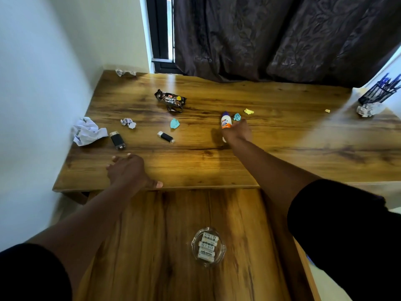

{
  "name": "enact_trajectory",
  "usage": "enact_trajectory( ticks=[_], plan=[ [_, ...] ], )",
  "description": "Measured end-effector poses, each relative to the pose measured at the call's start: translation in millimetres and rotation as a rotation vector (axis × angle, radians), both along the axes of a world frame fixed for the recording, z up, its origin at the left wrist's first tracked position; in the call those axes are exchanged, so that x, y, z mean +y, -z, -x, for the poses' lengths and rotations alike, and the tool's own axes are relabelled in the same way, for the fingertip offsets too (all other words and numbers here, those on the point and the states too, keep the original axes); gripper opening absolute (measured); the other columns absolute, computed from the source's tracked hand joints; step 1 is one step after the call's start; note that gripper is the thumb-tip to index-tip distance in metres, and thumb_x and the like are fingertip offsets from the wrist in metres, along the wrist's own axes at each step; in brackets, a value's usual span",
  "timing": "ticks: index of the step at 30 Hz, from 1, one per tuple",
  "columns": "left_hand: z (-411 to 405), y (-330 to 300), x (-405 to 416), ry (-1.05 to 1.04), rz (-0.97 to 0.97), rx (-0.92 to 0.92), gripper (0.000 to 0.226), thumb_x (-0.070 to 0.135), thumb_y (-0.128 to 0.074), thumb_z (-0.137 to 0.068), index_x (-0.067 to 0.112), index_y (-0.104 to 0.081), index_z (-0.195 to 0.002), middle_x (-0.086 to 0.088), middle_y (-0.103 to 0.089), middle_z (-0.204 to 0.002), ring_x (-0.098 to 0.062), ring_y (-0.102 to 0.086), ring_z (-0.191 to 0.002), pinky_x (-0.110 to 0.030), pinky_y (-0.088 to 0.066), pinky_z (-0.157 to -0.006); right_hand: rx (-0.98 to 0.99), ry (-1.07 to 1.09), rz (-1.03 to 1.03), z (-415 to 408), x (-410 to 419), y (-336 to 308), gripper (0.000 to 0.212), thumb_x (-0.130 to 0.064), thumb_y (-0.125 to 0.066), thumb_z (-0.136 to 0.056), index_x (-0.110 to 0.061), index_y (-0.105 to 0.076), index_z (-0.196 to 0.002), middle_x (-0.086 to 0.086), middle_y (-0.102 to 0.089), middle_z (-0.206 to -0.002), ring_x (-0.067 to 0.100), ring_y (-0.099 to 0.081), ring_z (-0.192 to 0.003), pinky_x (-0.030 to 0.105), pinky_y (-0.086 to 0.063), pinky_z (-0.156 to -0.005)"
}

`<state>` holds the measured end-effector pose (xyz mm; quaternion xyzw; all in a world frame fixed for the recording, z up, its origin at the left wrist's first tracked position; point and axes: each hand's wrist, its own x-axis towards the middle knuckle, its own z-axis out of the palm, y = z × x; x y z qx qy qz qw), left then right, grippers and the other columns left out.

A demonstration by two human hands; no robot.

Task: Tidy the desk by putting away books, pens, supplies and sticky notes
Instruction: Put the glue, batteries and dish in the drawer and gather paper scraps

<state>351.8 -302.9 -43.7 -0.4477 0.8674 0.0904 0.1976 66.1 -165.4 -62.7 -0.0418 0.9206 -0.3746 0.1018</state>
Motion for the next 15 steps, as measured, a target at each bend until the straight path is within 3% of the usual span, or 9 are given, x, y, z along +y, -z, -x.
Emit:
enact_trajectory(
  ticks=[3, 5, 10, 12, 15],
  plan=[
    [-1, -3, 0, 0.002, -0.014, 0.006, 0.128, 0.079, -0.081, -0.053, 0.006, -0.039, -0.148, -0.021, -0.037, -0.159, -0.045, -0.027, -0.149, -0.057, -0.036, -0.115, -0.17, 0.088, 0.252, -34, 10, 1, 0.043, -0.039, -0.08, -0.07, -0.028, -0.053, -0.102, -0.002, -0.067, -0.1, 0.022, -0.069, -0.09, 0.047, -0.062, -0.082],
    [-1, -3, 0, -0.011, -0.024, -0.002, 0.132, 0.081, -0.08, -0.05, 0.005, -0.038, -0.149, -0.022, -0.036, -0.159, -0.045, -0.024, -0.15, -0.058, -0.035, -0.115, -0.25, 0.104, 0.379, -58, 22, 2, 0.045, -0.039, -0.081, -0.064, -0.029, -0.051, -0.096, -0.001, -0.067, -0.094, 0.023, -0.071, -0.083, 0.052, -0.063, -0.076],
    [-2, -5, 0, 0.024, -0.007, 0.01, 0.119, 0.082, -0.08, -0.052, 0.009, -0.048, -0.141, -0.018, -0.043, -0.155, -0.045, -0.033, -0.146, -0.058, -0.037, -0.113, -0.304, -0.056, 0.56, -132, 65, -5, 0.044, -0.023, -0.082, -0.075, -0.025, -0.048, -0.105, 0.011, -0.072, -0.099, 0.023, -0.074, -0.072, 0.038, -0.062, -0.062],
    [0, -6, 0, 0.006, -0.022, -0.013, 0.118, 0.081, -0.081, -0.049, 0.011, -0.05, -0.138, -0.016, -0.046, -0.154, -0.045, -0.036, -0.143, -0.059, -0.04, -0.11, -0.34, -0.134, 0.589, -163, 83, -2, 0.046, -0.016, -0.08, -0.074, -0.025, -0.046, -0.103, 0.016, -0.072, -0.099, 0.028, -0.075, -0.075, 0.044, -0.064, -0.063],
    [4, -7, 1, -0.038, -0.033, -0.046, 0.122, 0.08, -0.084, -0.044, 0.013, -0.05, -0.14, -0.015, -0.046, -0.154, -0.045, -0.038, -0.143, -0.06, -0.042, -0.108, -0.275, -0.249, 0.465, -206, 107, 12, 0.049, -0.026, -0.084, -0.064, -0.035, -0.047, -0.095, 0.004, -0.073, -0.094, 0.029, -0.076, -0.083, 0.054, -0.063, -0.067]
  ],
)
